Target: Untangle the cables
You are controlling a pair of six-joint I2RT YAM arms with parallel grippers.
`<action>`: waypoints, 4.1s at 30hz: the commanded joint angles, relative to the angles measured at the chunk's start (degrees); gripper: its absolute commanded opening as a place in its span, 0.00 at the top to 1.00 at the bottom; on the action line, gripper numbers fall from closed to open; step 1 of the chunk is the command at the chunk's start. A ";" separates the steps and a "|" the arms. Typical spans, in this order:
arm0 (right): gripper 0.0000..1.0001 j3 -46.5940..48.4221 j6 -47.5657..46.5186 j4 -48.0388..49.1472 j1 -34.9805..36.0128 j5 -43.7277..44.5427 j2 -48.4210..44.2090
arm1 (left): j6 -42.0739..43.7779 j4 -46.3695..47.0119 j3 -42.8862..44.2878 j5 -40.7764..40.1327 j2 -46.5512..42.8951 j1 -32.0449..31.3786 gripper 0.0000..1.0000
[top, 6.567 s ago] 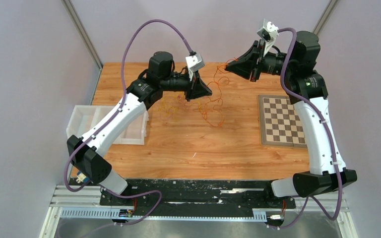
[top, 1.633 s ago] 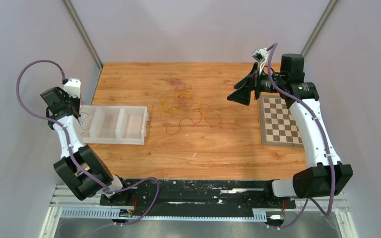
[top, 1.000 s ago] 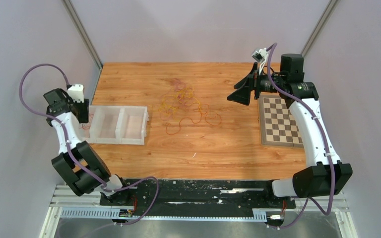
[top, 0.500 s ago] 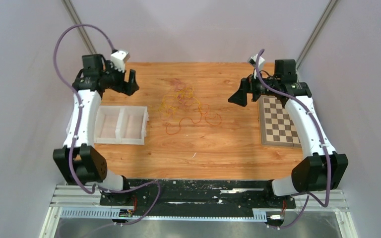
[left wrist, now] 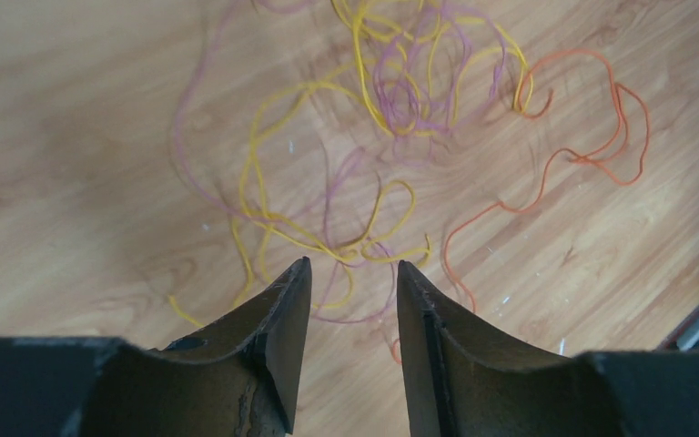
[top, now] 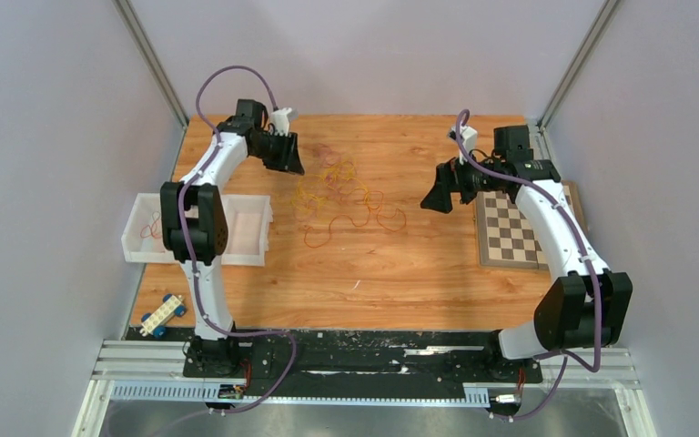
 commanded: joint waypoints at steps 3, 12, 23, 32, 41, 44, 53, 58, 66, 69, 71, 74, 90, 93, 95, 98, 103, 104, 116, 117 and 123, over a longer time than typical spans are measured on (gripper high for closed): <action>0.03 -1.04 -1.80 -0.03 -0.10 -1.87 -0.58 | -6.52 7.73 -11.74 -0.62 -10.62 -1.97 0.51; 0.04 -0.78 -1.68 -0.09 -0.10 -2.78 1.14 | -2.53 8.33 -12.64 -3.00 -9.96 -5.66 0.47; 0.04 -1.65 -2.21 -0.34 -0.11 -2.91 1.10 | 32.94 -10.24 -1.48 -2.14 -5.97 -7.33 0.33; 0.04 -1.28 -1.55 -0.46 -0.12 -3.48 2.24 | 52.53 -17.19 1.49 -1.80 -2.37 -7.42 0.38; 0.04 -1.06 -1.68 -0.94 -0.15 -3.57 3.25 | 58.90 -16.32 2.11 -1.66 1.05 -9.31 0.47; 0.04 -0.78 -1.77 -1.37 -0.10 -3.52 3.70 | 59.46 -15.46 2.08 -2.33 2.26 -10.05 0.51; 0.04 -0.43 -2.48 -2.33 -0.10 -3.54 4.29 | 59.57 -14.07 3.90 -3.10 5.41 -11.61 0.58; 0.04 -0.31 -2.85 -2.54 -0.10 -3.19 3.80 | 60.04 -14.96 3.65 -3.24 5.00 -12.25 0.72; 0.03 1.01 -2.30 -1.68 -0.10 -3.68 2.67 | 51.18 -13.26 3.21 3.03 -4.78 -13.13 1.00; 0.01 2.03 -0.49 1.04 0.03 -4.04 1.14 | 42.43 -12.10 7.16 5.22 -8.29 -13.35 1.00; 0.00 2.99 0.68 3.77 0.28 -4.02 0.01 | 27.34 -9.52 10.89 5.94 -9.84 -13.40 1.00; 0.00 4.31 3.30 9.16 1.25 -3.98 -1.68 | 13.35 -5.86 16.48 7.68 -11.97 -13.65 1.00; 0.00 4.88 25.13 47.48 16.15 8.75 0.41 | -32.96 26.09 15.87 4.79 -23.61 -19.33 1.00; 0.02 3.99 27.46 52.61 18.86 13.37 3.65 | -34.32 28.36 17.91 5.45 -23.04 -20.34 1.00; 0.11 2.07 30.85 56.94 19.46 15.04 6.28 | -34.68 29.59 19.97 5.82 -22.72 -20.78 1.00; 0.26 -2.23 34.82 64.64 19.70 17.25 10.77 | -35.80 31.68 23.68 6.59 -22.23 -20.95 1.00; 0.47 -4.73 37.17 68.12 19.72 19.15 18.24 | -35.66 34.14 33.40 5.41 -21.31 -20.98 1.00; 0.50 -5.03 37.11 67.96 19.70 19.19 19.51 | -35.64 34.36 35.57 4.63 -21.31 -21.01 1.00; 0.77 -9.56 35.84 59.36 14.07 16.77 29.76 | -33.66 40.00 43.52 -6.62 -26.35 -20.91 1.00; 0.81 -9.76 35.80 58.78 13.28 16.36 30.15 | -33.03 40.10 43.61 -7.29 -26.73 -20.95 1.00; 0.91 -9.86 34.94 54.20 9.34 14.93 31.66 | -30.17 41.44 46.39 -15.55 -29.00 -20.92 1.00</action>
